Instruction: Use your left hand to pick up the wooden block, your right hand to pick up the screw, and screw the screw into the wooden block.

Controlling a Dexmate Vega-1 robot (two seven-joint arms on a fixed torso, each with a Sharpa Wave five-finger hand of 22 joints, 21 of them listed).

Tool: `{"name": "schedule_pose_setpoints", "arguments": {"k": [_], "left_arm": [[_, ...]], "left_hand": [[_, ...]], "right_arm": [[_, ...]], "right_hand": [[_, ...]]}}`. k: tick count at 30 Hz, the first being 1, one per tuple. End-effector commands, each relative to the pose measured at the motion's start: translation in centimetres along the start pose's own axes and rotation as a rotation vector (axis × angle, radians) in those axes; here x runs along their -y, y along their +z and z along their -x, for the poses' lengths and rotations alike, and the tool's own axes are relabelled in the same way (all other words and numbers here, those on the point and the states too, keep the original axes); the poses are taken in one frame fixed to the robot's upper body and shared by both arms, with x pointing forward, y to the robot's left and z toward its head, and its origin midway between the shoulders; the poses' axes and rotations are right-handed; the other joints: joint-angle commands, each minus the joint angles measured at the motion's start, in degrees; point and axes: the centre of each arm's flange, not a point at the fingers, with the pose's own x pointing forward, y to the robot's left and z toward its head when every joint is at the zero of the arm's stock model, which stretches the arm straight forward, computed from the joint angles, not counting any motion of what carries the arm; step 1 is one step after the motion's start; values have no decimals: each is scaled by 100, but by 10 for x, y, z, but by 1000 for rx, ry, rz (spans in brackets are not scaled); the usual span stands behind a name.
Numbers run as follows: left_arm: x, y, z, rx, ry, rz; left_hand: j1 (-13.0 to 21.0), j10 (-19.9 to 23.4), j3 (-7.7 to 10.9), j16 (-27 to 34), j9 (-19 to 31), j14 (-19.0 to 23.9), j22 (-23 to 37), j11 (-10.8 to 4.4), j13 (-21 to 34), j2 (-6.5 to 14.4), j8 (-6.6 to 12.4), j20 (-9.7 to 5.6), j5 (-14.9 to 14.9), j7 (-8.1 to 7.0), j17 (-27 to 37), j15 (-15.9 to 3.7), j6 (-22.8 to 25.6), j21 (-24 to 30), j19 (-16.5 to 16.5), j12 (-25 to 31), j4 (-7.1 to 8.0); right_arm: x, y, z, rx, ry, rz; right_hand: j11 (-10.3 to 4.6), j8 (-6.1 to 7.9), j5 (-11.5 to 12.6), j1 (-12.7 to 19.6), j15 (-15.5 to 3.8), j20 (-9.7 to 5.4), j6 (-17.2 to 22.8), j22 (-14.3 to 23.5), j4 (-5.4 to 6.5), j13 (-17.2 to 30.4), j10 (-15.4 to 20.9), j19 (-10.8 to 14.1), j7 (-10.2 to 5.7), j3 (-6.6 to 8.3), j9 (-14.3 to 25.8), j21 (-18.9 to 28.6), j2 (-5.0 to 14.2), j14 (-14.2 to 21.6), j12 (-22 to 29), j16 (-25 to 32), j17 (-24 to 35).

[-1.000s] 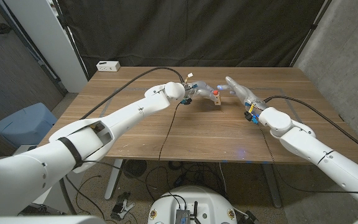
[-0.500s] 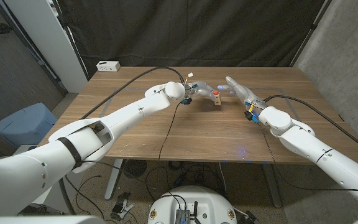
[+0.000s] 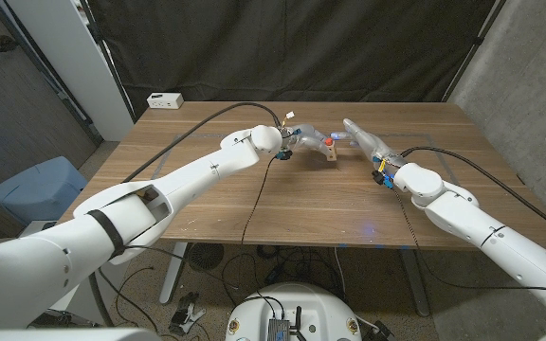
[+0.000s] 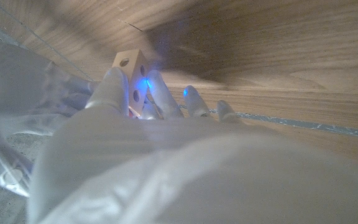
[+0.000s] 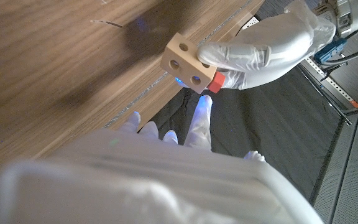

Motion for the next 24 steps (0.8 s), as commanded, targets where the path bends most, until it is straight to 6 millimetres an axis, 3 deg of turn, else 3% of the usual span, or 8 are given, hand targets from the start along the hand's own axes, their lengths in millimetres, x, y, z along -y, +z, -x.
{"name": "schedule_pose_setpoints", "arguments": {"k": [1, 24], "left_arm": [[-2, -2, 1, -2, 2, 4], [-1, -2, 0, 1, 1, 3]], "left_hand": [[-9, 36, 41, 24, 10, 21, 22, -5, 11, 65, 35, 17, 27, 109, 26, -280, 169, 17, 6, -11, 3], [-8, 45, 38, 25, 11, 29, 22, -6, 16, 55, 40, -5, 26, 103, 24, -285, 179, 17, 5, -11, 0]], "right_arm": [[-5, -1, -1, -2, 13, -10], [-10, 3, 6, -5, 19, -3]], "right_hand": [[1, 33, 36, -77, 46, 5, 61, 4, 34, 16, -184, -39, 18, -31, 14, 25, 18, -852, 15, 13, 19], [-2, 45, 65, -140, 45, -2, 129, 6, 119, 17, -182, -51, 51, -105, 16, 32, 40, -856, 20, 29, 35]]}}
